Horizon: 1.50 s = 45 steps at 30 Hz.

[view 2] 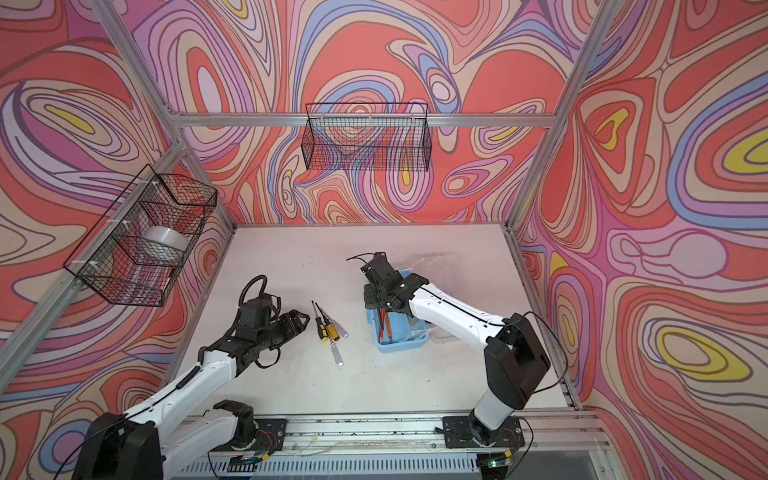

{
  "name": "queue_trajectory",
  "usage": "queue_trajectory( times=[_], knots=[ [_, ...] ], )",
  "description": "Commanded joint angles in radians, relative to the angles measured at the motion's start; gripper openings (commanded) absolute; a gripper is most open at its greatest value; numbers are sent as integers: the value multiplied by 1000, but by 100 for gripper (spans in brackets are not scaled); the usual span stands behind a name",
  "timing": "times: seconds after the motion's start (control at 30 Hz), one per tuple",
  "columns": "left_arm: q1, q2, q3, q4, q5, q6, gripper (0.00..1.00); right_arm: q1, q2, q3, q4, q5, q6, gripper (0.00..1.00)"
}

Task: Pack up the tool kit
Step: 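Lift the black hex key, carry it into the blue box, release, then move the right gripper back over the screwdrivers beside the box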

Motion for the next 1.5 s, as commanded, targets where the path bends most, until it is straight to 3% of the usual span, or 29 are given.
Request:
queue_trajectory(
  times=[0.0,0.33,0.37,0.43,0.57,0.73,0.83,0.97,1.13,1.47],
  knots=[
    [-22,58,35,61,-12,7,75,-34,9,-58,55,-8,25,0],
    [-44,91,42,49,-36,20,75,-46,106,-101,92,21,26,0],
    [-44,91,40,48,-40,21,75,-46,118,-90,85,25,25,3],
    [-44,88,41,45,-45,24,75,-45,133,-70,65,33,22,20],
    [-45,78,33,39,-52,24,75,-46,130,-40,27,65,13,31],
    [-45,48,26,16,-62,30,75,-27,73,2,11,68,-6,28],
    [-44,20,20,2,-66,31,76,39,83,77,-21,76,-36,26],
    [-45,-9,4,-4,-56,26,76,139,171,197,-65,98,-77,25],
    [-44,-38,-19,-11,-50,8,76,193,311,321,-125,72,-124,25],
    [-43,-79,-65,-16,-52,-15,76,229,417,343,-114,5,-175,28]
  ],
)
